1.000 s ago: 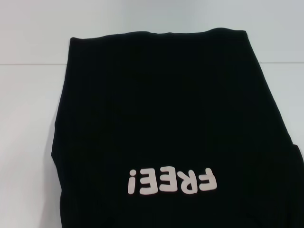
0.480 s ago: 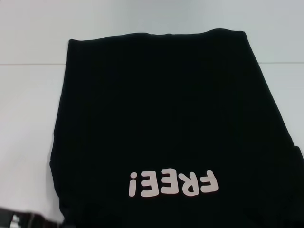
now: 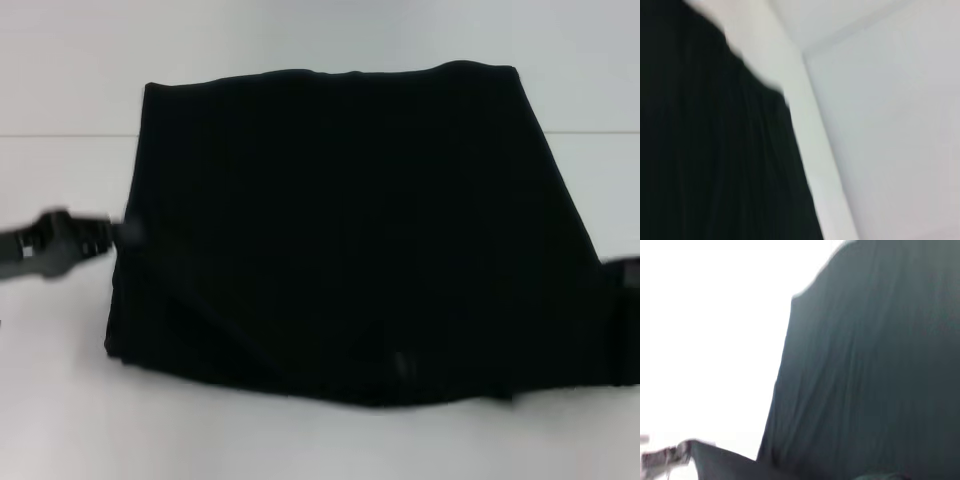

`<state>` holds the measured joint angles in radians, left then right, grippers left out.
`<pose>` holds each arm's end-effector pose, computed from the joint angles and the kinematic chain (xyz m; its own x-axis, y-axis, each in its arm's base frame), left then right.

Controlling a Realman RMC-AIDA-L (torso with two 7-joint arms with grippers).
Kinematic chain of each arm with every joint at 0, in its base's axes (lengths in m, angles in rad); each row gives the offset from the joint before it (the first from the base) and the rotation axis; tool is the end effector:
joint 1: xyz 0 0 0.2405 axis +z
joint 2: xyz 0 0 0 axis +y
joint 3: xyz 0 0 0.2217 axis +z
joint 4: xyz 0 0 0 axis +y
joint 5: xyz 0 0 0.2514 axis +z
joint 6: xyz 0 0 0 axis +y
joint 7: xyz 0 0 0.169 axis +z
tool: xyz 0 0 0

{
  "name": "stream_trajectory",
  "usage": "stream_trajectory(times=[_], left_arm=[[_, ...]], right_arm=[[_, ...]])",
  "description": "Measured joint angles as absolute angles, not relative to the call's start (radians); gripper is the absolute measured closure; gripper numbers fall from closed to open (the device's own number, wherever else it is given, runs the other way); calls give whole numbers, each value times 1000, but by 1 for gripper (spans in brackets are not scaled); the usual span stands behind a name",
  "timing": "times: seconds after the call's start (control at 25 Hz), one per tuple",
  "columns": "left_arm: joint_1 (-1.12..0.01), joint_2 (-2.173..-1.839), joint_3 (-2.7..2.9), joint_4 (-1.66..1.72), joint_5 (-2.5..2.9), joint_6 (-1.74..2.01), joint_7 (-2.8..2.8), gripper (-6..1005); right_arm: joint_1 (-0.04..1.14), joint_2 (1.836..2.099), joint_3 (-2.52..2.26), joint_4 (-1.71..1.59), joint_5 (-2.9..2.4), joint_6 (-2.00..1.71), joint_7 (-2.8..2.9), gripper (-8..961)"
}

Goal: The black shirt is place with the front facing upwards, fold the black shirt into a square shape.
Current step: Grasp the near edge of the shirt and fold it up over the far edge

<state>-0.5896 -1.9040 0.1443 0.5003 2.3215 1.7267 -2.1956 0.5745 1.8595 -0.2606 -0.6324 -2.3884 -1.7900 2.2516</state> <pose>-0.3018 0.3486 0.0765 0.0266 0.8486 0.5283 0.9141 -0.2346 0.3308 0.3115 0.3407 0.1076 0.1293 -0.8948 -0.4273 -0.9574 -0.2248 0.1810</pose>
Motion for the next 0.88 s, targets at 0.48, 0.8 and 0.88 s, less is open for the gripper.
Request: stream_trajectory(times=[0.48,0.8,0.88], left_arm=[[-604,-2013,145,452,2013,1354,-2049,972],[-640,-2049,157,448,2000,1222,-1944,973],[-645,-2054,159,448,1997,1205,-1929,972]], right_arm=[[560,1971,-247,-459,-2056,-1347,1945,858],[621,2020,-258,-452,-1967,-1162,1797,859],[628,2021,-262,-452,-1967,-1145,1793,858]])
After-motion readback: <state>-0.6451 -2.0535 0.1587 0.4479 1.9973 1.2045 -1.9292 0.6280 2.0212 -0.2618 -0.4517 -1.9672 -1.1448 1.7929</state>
